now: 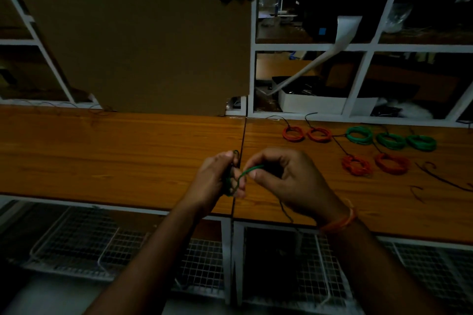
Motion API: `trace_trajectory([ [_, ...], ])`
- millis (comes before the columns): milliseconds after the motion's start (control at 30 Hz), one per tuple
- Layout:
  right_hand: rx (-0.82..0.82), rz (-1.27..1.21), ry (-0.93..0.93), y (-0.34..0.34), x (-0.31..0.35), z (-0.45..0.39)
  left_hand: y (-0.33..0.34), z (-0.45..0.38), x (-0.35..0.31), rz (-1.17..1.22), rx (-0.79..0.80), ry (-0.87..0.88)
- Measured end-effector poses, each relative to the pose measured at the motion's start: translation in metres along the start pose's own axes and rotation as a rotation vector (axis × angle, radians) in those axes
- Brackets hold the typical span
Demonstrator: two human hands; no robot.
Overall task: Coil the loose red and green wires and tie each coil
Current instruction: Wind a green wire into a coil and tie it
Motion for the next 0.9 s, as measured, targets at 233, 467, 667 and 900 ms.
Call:
trace_trajectory([
  [233, -0.074, -0.199, 0.059, -0.023, -0.01, -0.025, 0.01, 0.002, 0.011, 0.149, 0.139, -0.073],
  [467, -0.285, -0.261, 0.183, -0.009, -0.044, -0.02, 0.014, 0.006, 0.009, 0.24, 0.245, -0.079],
  [667, -0.248, -0.3, 0.327, 0.015, -0.085, 0.002, 0.01, 0.002, 0.005, 0.666, 0.301, -0.085],
  [900, -0.198, -0.12, 0.292, 0.036, -0.095, 0.022, 0.015, 0.004, 0.012, 1.125, 0.47, -0.174],
])
Point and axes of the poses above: each hand's wrist, its own z-axis away from the middle knuckle, its own y-axis out of the palm, x = y × z, the point moved 5 cm from there along -z, towards the middle knuckle, and after that the axes turned 6 degrees about z, right-handed, at the moved point
